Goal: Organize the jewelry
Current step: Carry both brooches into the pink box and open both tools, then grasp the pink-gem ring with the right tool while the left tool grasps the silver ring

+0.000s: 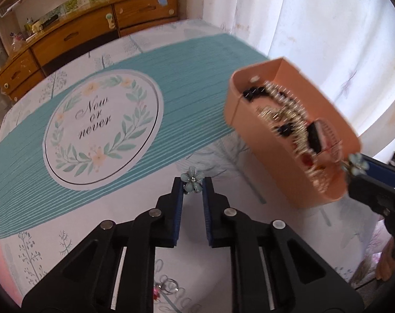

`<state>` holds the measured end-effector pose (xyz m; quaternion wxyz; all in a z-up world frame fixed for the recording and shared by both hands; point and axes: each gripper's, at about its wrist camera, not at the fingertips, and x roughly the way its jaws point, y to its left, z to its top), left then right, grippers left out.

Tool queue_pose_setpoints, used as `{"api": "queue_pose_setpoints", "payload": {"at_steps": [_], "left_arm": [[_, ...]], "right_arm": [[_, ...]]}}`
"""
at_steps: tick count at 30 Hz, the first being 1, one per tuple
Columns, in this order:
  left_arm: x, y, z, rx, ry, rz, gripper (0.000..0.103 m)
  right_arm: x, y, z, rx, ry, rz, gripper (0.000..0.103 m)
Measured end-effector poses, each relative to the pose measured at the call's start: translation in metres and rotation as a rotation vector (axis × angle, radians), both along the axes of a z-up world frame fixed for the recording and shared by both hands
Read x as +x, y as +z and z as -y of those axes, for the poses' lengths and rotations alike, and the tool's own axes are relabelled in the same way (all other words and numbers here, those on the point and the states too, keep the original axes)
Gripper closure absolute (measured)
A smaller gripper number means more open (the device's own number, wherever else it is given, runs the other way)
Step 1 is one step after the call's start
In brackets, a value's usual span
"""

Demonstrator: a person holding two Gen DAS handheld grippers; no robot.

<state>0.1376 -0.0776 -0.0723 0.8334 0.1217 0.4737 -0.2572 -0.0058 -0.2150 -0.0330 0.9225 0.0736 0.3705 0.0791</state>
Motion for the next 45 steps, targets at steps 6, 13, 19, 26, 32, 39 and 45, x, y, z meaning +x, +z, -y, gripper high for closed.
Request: {"api": "queue_pose_setpoints", "payload": {"at_steps": [6,13,19,26,32,39,45], "left_arm": [[-0.029,0.052,0.02,-0.085,-0.069,0.071,0.091],[-0.05,0.069,0.069,-0.107,-0.17,0.07,0.091],[-0.056,0.046,0.1,-0.068,-0.195,0.011,0.091],[-0.062,0.034,0.102,-0.038,-0.185,-0.019,0.089],[-0.063,0.048,0.067,-0.081,-0.114,-0.022,0.064],[-0.072,0.062,-0.006,-0.096,0.055,0.003,0.049],[-0.09,0.063,-0.08,-0.095,0.222,-0.003,0.049]], "right_arm": [[-0.01,0.023,0.046,0.014,-0.134,0.062,0.085],[-0.018,0.034,0.086,0.044,-0.229,0.075,0.085],[-0.021,0.02,0.09,0.032,-0.219,0.035,0.085],[-0.007,-0.007,0.079,0.021,-0.202,-0.009,0.085],[0.013,-0.018,0.077,-0.003,-0.212,-0.062,0.073],[0.009,-0.001,0.061,0.001,-0.169,0.003,0.067],[0.001,0.018,0.026,-0.01,-0.065,0.041,0.067]]}}
